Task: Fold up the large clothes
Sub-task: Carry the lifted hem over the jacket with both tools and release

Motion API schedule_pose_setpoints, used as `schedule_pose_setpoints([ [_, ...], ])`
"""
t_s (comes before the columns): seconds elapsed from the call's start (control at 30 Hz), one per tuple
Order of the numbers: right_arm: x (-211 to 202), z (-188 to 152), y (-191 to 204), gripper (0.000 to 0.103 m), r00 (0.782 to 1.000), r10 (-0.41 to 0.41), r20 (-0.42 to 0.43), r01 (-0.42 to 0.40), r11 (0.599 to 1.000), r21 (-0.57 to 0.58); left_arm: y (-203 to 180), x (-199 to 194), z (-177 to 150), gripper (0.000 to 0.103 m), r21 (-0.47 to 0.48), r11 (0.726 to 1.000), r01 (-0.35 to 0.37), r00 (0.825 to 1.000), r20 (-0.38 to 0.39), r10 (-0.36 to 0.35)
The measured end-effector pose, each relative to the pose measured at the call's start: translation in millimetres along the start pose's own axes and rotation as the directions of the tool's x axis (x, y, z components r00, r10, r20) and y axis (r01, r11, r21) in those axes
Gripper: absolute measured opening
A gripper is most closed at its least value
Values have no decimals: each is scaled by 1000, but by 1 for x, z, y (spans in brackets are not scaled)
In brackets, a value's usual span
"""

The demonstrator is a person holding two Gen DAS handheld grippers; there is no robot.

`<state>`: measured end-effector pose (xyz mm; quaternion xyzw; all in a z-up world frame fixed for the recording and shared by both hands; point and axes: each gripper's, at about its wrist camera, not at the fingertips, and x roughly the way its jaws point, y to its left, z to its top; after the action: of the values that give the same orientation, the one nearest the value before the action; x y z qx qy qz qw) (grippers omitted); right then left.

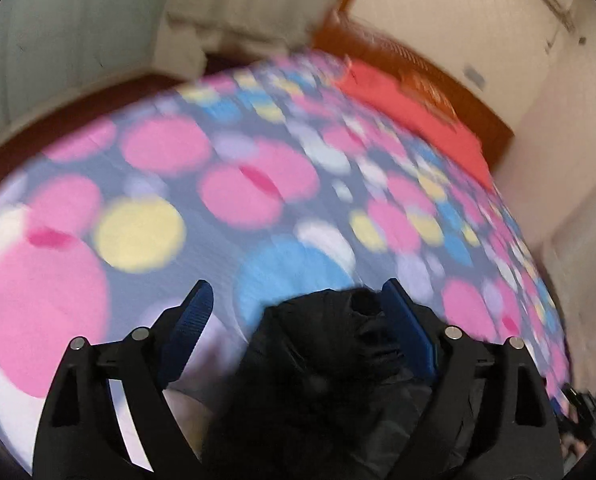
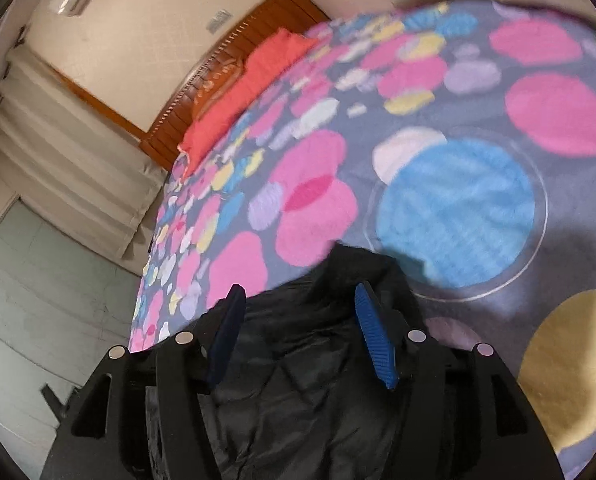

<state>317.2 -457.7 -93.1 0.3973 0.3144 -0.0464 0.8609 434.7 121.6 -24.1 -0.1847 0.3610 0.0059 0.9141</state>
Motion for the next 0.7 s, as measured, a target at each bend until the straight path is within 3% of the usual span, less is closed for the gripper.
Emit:
schedule_pose_setpoints([
  [0.1, -3, -13, 32, 57, 999, -36, 14, 37, 991, -127, -16, -17, -11, 86, 80, 995, 54, 999, -6, -54],
  [0.17, 11, -36, 62, 57, 998, -62, -21, 55, 967, -251, -39, -21, -38, 86, 182, 981, 68, 998, -14, -66],
  [0.27, 40, -65, 97, 57, 990, -137, -37, 109, 901, -420, -71, -3, -75, 86, 312, 948, 67, 997, -67, -48],
  [0.37, 69, -82, 122, 57, 977, -214, 0, 178, 814, -553, -88, 21, -91, 86, 392, 920, 7, 998, -63, 20],
  [0.47, 97, -87, 126, 57, 962, -272, 9, 223, 771, -596, -94, 44, -93, 86, 422, 905, -52, 996, -38, 75],
  [0.53, 116, -88, 119, 57, 949, -314, -8, 246, 761, -599, -90, 67, -94, 90, 412, 908, -69, 990, -84, 113],
  [0.6, 131, -90, 111, 58, 943, -331, -29, 250, 767, -591, -86, 85, -95, 94, 381, 923, -51, 986, -131, 108],
  [0.7, 140, -96, 110, 60, 938, -346, -18, 268, 758, -595, -86, 95, -94, 97, 375, 926, -46, 986, -131, 102],
])
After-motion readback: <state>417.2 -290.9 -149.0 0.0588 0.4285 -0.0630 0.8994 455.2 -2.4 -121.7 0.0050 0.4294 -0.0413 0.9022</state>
